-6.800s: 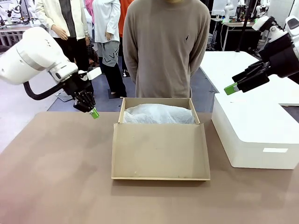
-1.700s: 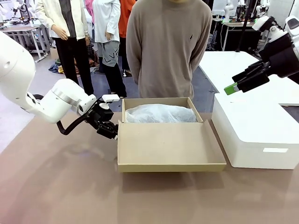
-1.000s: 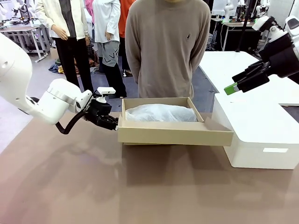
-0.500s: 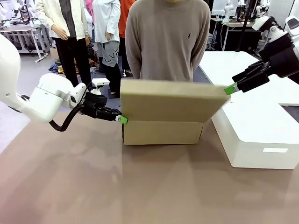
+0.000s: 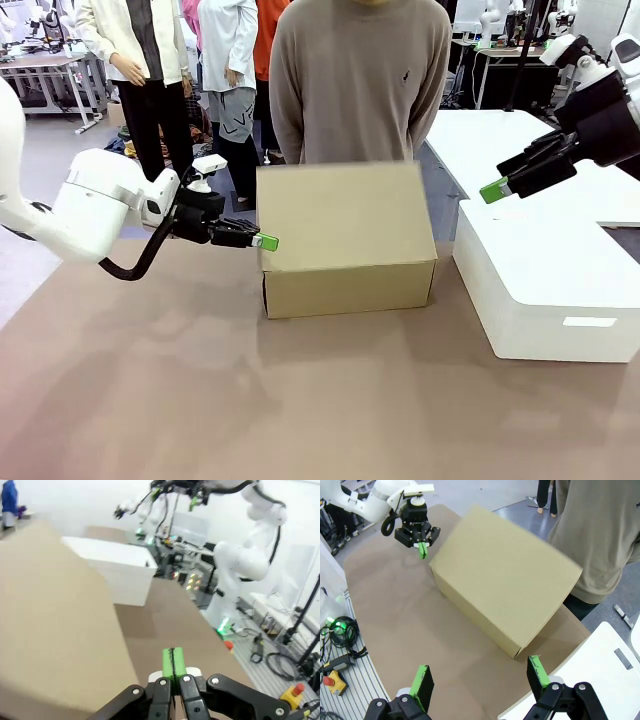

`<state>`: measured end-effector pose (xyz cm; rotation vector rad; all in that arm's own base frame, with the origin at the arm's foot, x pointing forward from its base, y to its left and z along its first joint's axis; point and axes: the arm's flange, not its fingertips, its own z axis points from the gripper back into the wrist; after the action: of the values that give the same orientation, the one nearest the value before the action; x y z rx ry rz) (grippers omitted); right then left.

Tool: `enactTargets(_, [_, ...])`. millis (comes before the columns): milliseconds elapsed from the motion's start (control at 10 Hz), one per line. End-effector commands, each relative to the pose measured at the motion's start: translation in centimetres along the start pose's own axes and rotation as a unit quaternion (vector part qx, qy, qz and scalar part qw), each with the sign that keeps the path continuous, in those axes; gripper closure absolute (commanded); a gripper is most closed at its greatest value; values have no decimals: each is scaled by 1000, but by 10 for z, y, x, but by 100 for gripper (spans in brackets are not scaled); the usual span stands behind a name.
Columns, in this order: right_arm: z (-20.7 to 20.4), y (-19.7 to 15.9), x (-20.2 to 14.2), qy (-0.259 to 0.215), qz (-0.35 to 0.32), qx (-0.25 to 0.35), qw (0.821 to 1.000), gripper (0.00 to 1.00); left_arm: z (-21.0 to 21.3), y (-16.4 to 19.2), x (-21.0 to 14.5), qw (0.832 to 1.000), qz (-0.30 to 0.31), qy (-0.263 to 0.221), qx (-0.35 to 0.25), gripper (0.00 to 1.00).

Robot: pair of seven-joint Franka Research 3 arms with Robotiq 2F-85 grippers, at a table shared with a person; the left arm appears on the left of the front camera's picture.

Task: Pack the shoes into the box.
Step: Close the Shoes Box.

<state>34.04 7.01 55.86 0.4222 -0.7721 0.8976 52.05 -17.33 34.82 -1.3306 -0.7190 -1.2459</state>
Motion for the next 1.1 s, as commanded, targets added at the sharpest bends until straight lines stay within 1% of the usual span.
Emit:
enactTargets(0, [0, -1, 0, -2, -1, 0, 1000, 0, 2, -10, 5, 996, -20, 34, 78, 100])
enactTargets(200, [0, -1, 0, -2, -1, 0, 1000, 0, 12, -5, 10, 991, -19, 50, 124, 100])
enactTargets(300, [0, -1, 0, -2, -1, 0, 1000, 0, 16, -5, 13, 990, -25, 50, 127, 100])
enactTargets(400, [0, -1, 0, -2, -1, 0, 1000, 0, 23, -6, 18, 990, -47, 66, 117, 100])
enactTargets(500, [0, -1, 0, -2, -1, 0, 1000, 0, 21, 2, 15, 991, -24, 57, 115, 100])
enactTargets(1000, [0, -1, 0, -2, -1, 0, 1000, 0, 21, 2, 15, 991, -24, 57, 115, 100])
